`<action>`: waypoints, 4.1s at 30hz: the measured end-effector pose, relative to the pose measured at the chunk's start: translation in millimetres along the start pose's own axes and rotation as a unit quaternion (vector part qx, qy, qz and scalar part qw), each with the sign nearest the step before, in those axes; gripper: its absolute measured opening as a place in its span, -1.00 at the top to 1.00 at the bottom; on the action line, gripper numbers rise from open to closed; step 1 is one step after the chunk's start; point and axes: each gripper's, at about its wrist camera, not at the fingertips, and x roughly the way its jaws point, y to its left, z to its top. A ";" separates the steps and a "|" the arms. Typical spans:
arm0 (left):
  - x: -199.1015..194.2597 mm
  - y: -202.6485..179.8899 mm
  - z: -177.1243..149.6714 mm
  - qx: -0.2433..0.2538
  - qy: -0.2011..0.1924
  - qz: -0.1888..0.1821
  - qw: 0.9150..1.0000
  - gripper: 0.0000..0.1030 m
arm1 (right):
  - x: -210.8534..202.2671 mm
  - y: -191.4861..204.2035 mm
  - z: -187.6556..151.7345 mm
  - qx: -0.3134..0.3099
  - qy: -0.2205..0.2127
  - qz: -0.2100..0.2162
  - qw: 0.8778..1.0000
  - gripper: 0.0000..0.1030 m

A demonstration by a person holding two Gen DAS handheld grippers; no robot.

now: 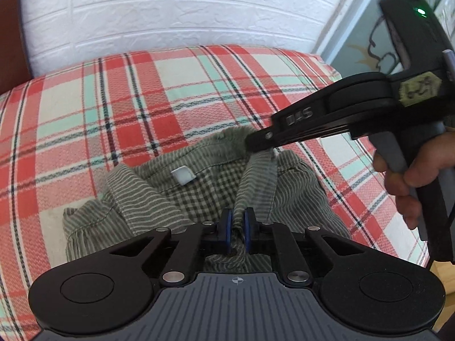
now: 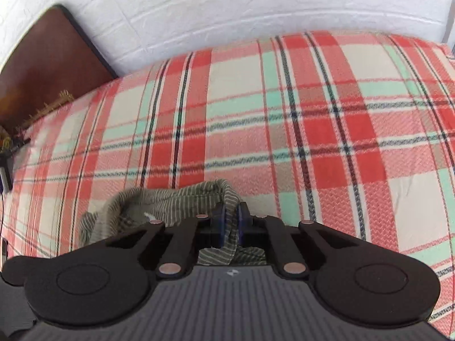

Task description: Fold clothes

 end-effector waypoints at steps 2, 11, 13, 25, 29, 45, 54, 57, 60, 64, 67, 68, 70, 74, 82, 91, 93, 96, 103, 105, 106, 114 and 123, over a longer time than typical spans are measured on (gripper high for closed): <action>2.0 4.6 -2.6 -0.007 0.001 0.003 1.000 0.92 | -0.5 -1.7 0.5 0.011 -0.006 -0.003 1.000 0.83; -16.6 20.0 3.9 -0.074 -0.028 -0.025 0.997 -0.10 | -0.6 -11.8 -4.3 0.021 -0.020 0.017 0.999 0.38; -28.3 23.2 5.6 -0.092 -0.042 -0.035 0.994 -0.11 | -8.9 -15.9 -4.4 0.028 -0.033 0.024 0.999 0.33; -81.7 73.6 -22.3 -0.202 -0.085 0.018 0.976 -0.16 | -49.9 -14.3 -40.3 0.046 -0.049 0.068 0.995 0.33; -81.9 63.4 -20.2 -0.181 -0.083 -0.001 0.980 -0.16 | -56.2 -1.1 -52.4 0.035 -0.048 0.091 0.994 0.58; -56.0 52.9 -39.7 -0.129 -0.027 0.018 0.991 -0.20 | -46.7 4.3 -72.0 0.018 -0.033 0.090 0.995 0.54; -69.0 112.4 -69.8 -0.257 -0.017 0.022 0.966 -0.48 | -63.3 -56.4 -79.4 0.082 -0.035 0.048 0.995 -0.05; -62.6 120.4 -79.8 -0.277 -0.011 0.013 0.961 -0.59 | -58.6 -74.8 -91.3 0.119 -0.016 0.043 0.992 -0.05; -54.9 120.2 -80.5 -0.274 -0.004 -0.003 0.962 -0.59 | -54.9 -89.8 -102.3 0.149 0.000 0.043 0.988 -0.19; -47.9 117.4 -81.9 -0.261 0.003 -0.024 0.965 -0.62 | -50.1 -88.0 -103.8 0.137 0.010 0.056 0.989 -0.33; -37.6 120.1 -82.5 -0.258 0.014 -0.031 0.965 -0.66 | -43.1 -83.5 -103.5 0.117 0.023 0.056 0.991 -0.33; -33.8 121.9 -82.6 -0.259 0.018 -0.034 0.965 -0.66 | -40.7 -82.5 -103.6 0.112 0.025 0.056 0.992 -0.33; -28.6 123.5 -81.5 -0.252 0.020 -0.040 0.967 -0.66 | -36.0 -83.1 -103.9 0.107 0.028 0.061 0.992 -0.33; -23.2 126.6 -76.7 -0.246 0.019 -0.056 0.968 -0.69 | -22.0 -84.3 -103.3 0.110 0.031 0.075 0.991 -0.36; -9.7 118.0 -69.7 -0.215 0.038 -0.102 0.970 -0.67 | -5.3 -73.3 -103.7 0.111 0.044 0.153 0.981 -0.26; 0.4 120.9 -62.2 -0.254 0.032 -0.131 0.958 -0.66 | 4.1 -79.8 -100.3 0.177 0.037 0.186 0.966 -0.18; 0.1 119.6 -65.4 -0.247 0.034 -0.134 0.959 -0.62 | 4.0 -82.6 -104.1 0.186 0.046 0.198 0.961 -0.12; 3.6 129.9 -67.0 -0.286 0.031 -0.136 0.948 -0.51 | 7.2 -87.6 -106.1 0.205 0.046 0.201 0.957 -0.06; 1.9 112.6 -53.9 -0.257 0.034 -0.087 0.962 0.29 | 7.8 -65.3 -93.4 0.169 0.058 0.168 0.969 0.45; -4.9 109.7 -52.4 -0.251 0.027 -0.083 0.964 0.49 | 1.4 -58.5 -93.2 0.155 0.054 0.157 0.974 0.53; -8.3 108.3 -51.7 -0.249 0.024 -0.081 0.965 0.53 | -1.6 -54.8 -92.2 0.147 0.051 0.152 0.976 0.54; -47.3 95.3 -27.3 -0.220 -0.023 -0.097 0.970 0.60 | -47.9 -40.8 -76.9 0.126 -0.003 0.160 0.979 0.58; -63.8 54.2 61.4 -0.148 -0.101 -0.138 0.974 0.60 | -123.4 -57.1 -18.2 0.087 -0.118 0.128 0.981 0.58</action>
